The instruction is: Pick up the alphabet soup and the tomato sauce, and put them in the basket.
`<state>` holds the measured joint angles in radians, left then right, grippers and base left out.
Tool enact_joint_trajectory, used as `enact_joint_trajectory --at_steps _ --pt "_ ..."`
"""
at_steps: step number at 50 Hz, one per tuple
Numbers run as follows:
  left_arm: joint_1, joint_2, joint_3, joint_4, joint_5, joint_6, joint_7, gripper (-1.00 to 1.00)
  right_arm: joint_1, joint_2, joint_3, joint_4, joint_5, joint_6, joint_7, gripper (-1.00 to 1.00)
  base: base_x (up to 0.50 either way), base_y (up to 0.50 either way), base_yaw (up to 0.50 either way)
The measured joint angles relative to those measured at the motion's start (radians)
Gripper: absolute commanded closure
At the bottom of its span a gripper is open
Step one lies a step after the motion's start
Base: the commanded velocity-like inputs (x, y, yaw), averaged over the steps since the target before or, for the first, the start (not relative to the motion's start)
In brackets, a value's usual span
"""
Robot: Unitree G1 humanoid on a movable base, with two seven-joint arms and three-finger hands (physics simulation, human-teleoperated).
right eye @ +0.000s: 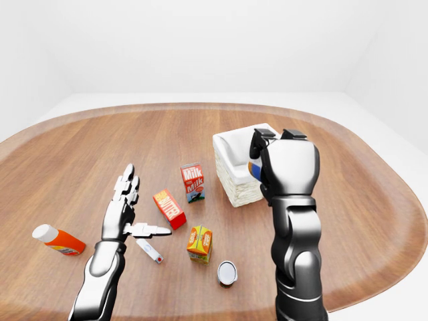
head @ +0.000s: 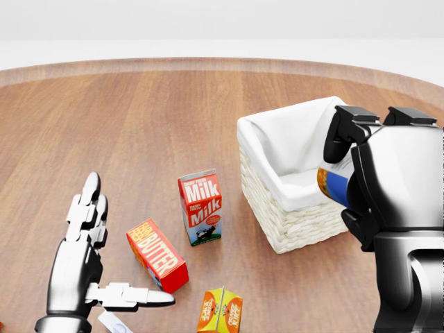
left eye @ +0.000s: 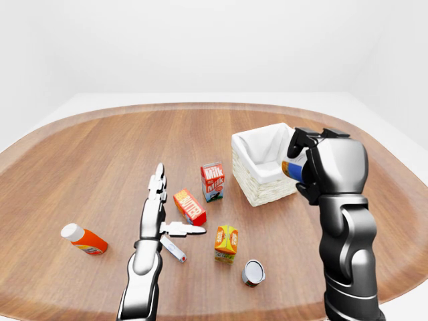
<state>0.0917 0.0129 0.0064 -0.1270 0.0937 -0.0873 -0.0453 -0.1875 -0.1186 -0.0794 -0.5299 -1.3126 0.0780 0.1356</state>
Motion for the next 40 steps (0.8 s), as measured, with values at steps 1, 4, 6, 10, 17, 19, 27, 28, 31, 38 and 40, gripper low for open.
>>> enact_joint_trajectory --at_steps 1,4,6,10,17,19,27,28,31,38,40 --pt "0.000 0.000 0.000 0.000 0.000 0.000 0.000 -1.00 -0.009 -0.002 0.000 0.006 0.000 0.003 0.003 1.00 0.00 0.00 0.00" --pt "0.000 0.000 0.000 0.000 0.001 0.000 -0.001 -1.00 -0.037 -0.008 0.001 0.025 -0.003 0.009 0.014 1.00 0.00 0.00 0.00" --pt "0.001 0.000 -0.001 0.000 0.001 0.000 -0.001 -1.00 -0.055 -0.013 0.003 0.036 -0.004 0.009 0.022 1.00 0.00 0.00 0.00" --pt "0.000 0.000 -0.001 0.003 0.002 0.000 -0.001 -1.00 -0.091 -0.022 0.003 0.061 -0.006 0.009 0.035 1.00 0.00 0.00 0.00" --pt "0.002 0.000 -0.002 0.004 0.004 0.000 -0.002 -1.00 -0.147 -0.041 0.002 0.109 -0.008 0.009 0.052 1.00 0.00 0.00 0.00" --pt "0.002 0.000 -0.002 0.004 0.005 0.000 -0.002 -1.00 -0.162 -0.046 0.002 0.124 -0.008 0.009 0.056 1.00 0.00 0.00 0.00" --pt "0.003 0.000 -0.003 0.002 0.007 0.000 -0.003 -1.00 -0.228 -0.061 0.008 0.198 -0.009 0.009 0.061 1.00 0.00 0.00 0.00" --pt "0.003 0.000 -0.003 0.001 0.007 0.000 -0.003 -1.00 -0.236 -0.063 0.009 0.209 -0.011 0.009 0.060 1.00 0.00 0.00 0.00" --pt "0.003 0.000 -0.003 0.001 0.007 0.000 -0.003 -1.00 -0.262 -0.068 0.014 0.243 -0.015 0.009 0.059 1.00 0.00 0.00 0.00" --pt "0.003 0.001 -0.003 0.002 0.009 0.000 -0.003 -1.00 -0.322 -0.080 0.024 0.335 -0.032 0.009 0.048 1.00 0.00 0.00 0.00" --pt "0.002 0.001 -0.003 0.003 0.009 0.000 -0.003 -1.00 -0.340 -0.083 0.028 0.362 -0.038 0.009 0.045 1.00 0.00 0.00 0.00"
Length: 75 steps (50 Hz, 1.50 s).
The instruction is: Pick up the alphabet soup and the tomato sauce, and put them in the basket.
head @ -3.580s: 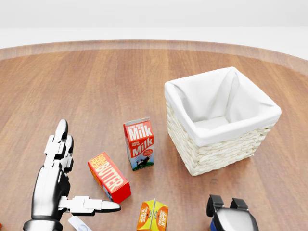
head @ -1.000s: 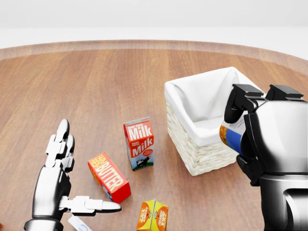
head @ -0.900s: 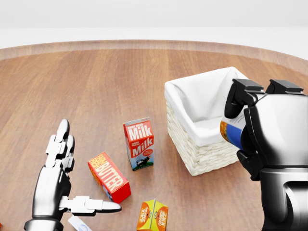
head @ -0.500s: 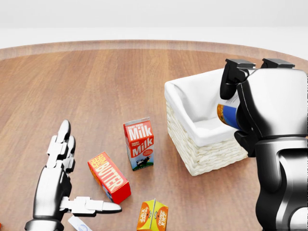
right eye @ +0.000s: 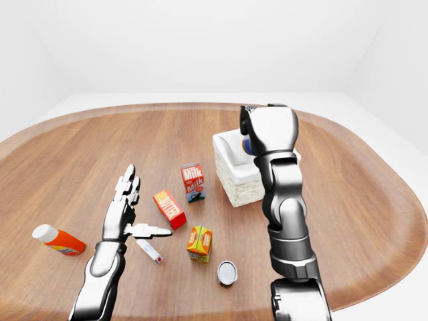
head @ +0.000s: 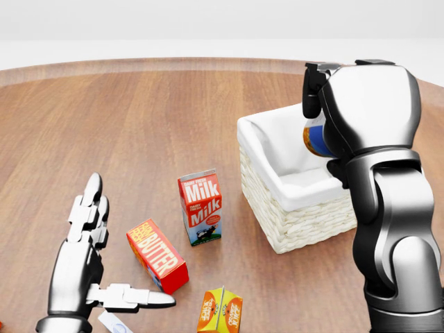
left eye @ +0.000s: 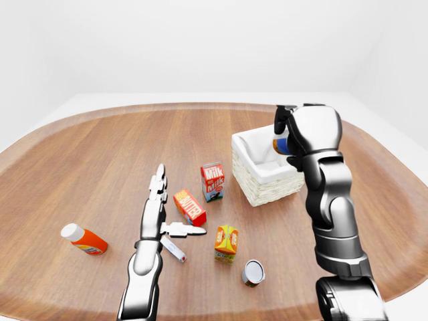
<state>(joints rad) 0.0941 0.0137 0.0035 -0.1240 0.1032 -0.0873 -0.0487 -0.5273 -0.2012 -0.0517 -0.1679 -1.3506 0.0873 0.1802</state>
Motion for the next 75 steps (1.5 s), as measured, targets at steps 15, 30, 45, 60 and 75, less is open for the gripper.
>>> enact_joint_trajectory --at_steps 15,30,45,60,75 --pt "-0.003 0.000 0.001 0.000 0.000 0.000 0.001 -1.00 -0.137 -0.012 0.021 0.206 -0.022 0.000 -0.030 1.00 0.00 0.00 0.00" --pt "-0.009 0.000 0.002 0.003 -0.003 0.000 0.004 -1.00 -0.302 -0.023 0.042 0.460 -0.025 0.000 -0.089 1.00 0.00 0.00 0.00" --pt "-0.012 0.000 0.002 0.009 -0.005 0.000 0.004 -1.00 -0.469 -0.041 0.060 0.817 0.018 -0.007 -0.227 1.00 0.00 0.00 0.00" --pt "-0.010 0.000 0.001 0.001 -0.004 0.000 0.003 -1.00 -0.612 -0.050 0.094 1.220 0.082 -0.041 -0.409 1.00 0.00 0.00 0.00" --pt "-0.008 0.000 0.001 0.000 -0.005 0.000 0.000 -1.00 -0.687 -0.045 0.119 1.416 0.090 -0.045 -0.472 1.00 0.00 0.00 0.00"
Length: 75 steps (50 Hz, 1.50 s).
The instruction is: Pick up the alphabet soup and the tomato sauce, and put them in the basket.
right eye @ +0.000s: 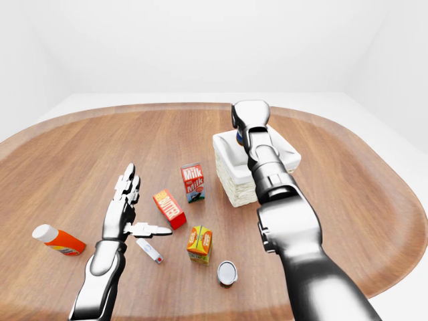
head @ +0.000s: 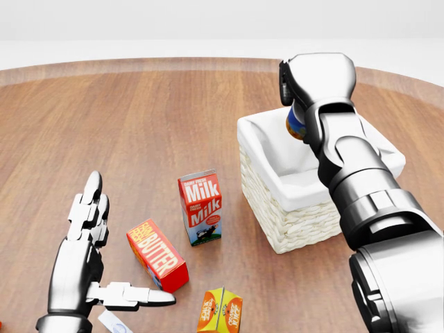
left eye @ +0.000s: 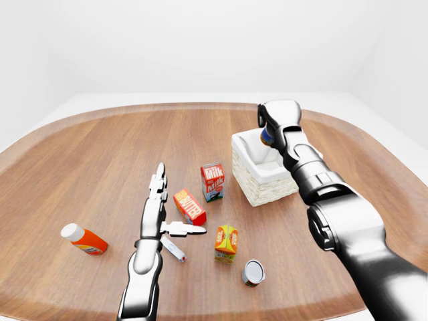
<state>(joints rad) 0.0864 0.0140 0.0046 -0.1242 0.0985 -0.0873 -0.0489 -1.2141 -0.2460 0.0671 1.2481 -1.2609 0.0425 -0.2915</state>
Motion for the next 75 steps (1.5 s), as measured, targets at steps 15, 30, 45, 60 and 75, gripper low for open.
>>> enact_joint_trajectory --at_steps 15,30,45,60,75 --pt "0.000 0.000 0.000 0.000 0.000 0.000 -0.002 -1.00 -0.009 0.002 0.000 0.080 -0.033 0.045 0.005 1.00 0.00 0.00 0.00" --pt "-0.001 0.000 0.000 0.001 0.000 0.000 -0.004 -1.00 0.015 0.006 -0.014 0.112 -0.054 0.045 0.009 1.00 0.00 0.00 0.00" --pt "0.002 0.001 -0.002 0.000 0.002 0.000 -0.008 -1.00 0.036 0.012 -0.019 0.120 -0.061 0.045 0.006 1.00 0.00 0.00 0.00" --pt "0.007 0.000 -0.006 -0.011 0.006 0.000 -0.010 -1.00 0.042 0.017 -0.021 0.123 -0.063 0.045 0.005 1.00 0.00 0.00 0.00" --pt "0.007 0.000 -0.005 -0.005 0.007 0.000 -0.012 -1.00 0.034 0.023 -0.015 0.119 -0.054 0.045 -0.008 -1.00 0.00 0.00 0.00"
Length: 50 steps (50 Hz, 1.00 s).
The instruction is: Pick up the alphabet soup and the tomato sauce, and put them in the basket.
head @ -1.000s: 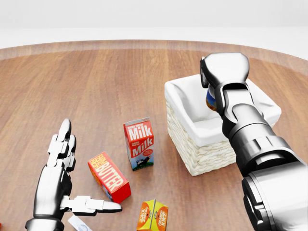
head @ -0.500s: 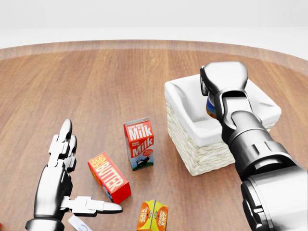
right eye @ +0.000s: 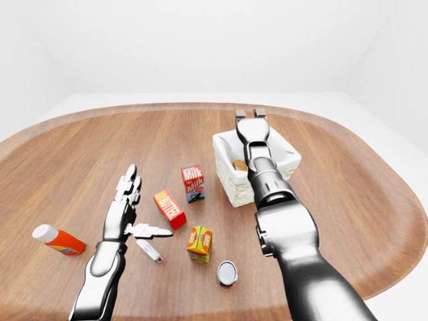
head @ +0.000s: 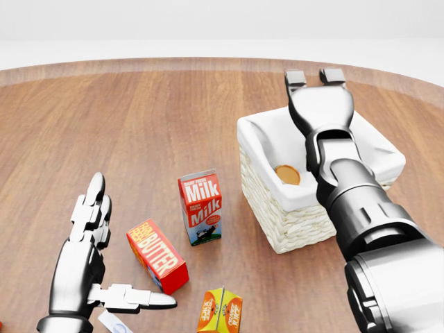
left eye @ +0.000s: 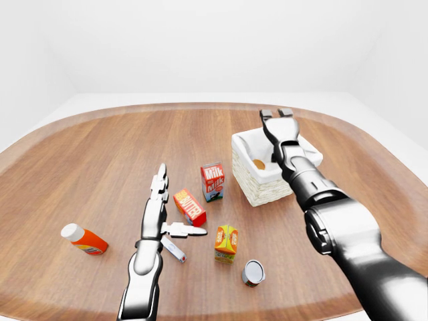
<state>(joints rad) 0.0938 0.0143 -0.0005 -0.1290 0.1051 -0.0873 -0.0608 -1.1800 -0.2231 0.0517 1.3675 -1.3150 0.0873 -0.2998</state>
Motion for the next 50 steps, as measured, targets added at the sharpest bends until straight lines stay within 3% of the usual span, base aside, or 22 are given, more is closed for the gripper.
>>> enact_joint_trajectory --at_steps 32,50 --pt "-0.002 0.000 0.002 0.003 0.000 0.000 -0.001 -1.00 -0.021 0.005 -0.017 -0.007 0.045 -0.002 -0.009 -1.00 0.00 0.00 0.00" --pt "-0.003 0.000 0.002 0.003 0.000 0.000 -0.001 -1.00 -0.049 0.018 -0.056 -0.020 0.246 -0.075 -0.022 -1.00 0.00 0.00 0.00"
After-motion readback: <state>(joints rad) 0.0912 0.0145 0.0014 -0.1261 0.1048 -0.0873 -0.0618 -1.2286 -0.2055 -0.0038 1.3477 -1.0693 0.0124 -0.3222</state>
